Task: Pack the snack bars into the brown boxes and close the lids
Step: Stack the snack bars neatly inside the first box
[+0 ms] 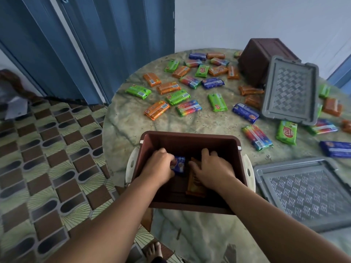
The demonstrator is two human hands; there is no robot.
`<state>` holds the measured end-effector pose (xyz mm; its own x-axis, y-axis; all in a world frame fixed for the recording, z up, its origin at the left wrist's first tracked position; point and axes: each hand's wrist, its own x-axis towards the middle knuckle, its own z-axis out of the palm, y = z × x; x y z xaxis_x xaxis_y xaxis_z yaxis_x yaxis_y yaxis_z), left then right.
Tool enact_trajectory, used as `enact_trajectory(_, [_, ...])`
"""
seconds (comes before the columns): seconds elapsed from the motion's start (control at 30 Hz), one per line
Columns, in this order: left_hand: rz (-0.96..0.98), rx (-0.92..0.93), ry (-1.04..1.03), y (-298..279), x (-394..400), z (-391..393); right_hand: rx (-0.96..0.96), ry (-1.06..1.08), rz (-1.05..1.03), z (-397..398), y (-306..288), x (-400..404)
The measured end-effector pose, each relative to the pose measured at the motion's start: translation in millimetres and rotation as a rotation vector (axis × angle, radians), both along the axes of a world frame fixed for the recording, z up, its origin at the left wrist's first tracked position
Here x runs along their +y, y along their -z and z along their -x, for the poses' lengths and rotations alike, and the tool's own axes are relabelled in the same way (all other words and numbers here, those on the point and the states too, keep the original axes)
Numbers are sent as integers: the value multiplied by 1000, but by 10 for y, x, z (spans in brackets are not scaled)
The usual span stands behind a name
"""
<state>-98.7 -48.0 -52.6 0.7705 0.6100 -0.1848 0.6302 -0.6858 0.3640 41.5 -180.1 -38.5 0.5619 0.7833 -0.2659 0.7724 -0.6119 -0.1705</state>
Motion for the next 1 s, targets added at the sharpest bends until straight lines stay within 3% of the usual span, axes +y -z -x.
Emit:
enact_trajectory(0.17, [-29, 7, -21, -13, -9, -9, -90, -466, 122, -95, -125, -57])
enact_trajectory(0.23, [-24, 17, -24, -27, -10, -14, -155, -545, 219, -88, -152, -44])
enact_trajectory(0.33, [-12, 33, -17, -33, -3, -21, -136, -505, 274, -125, -152, -62])
enact_trajectory(0.63, [-25, 21, -10, -44, -13, -8, -148, -229, 134, -129, -149, 37])
enact_trajectory(1.0, [-40, -3, 15, 20, 15, -17, -156, -326, 58, -146, -69, 100])
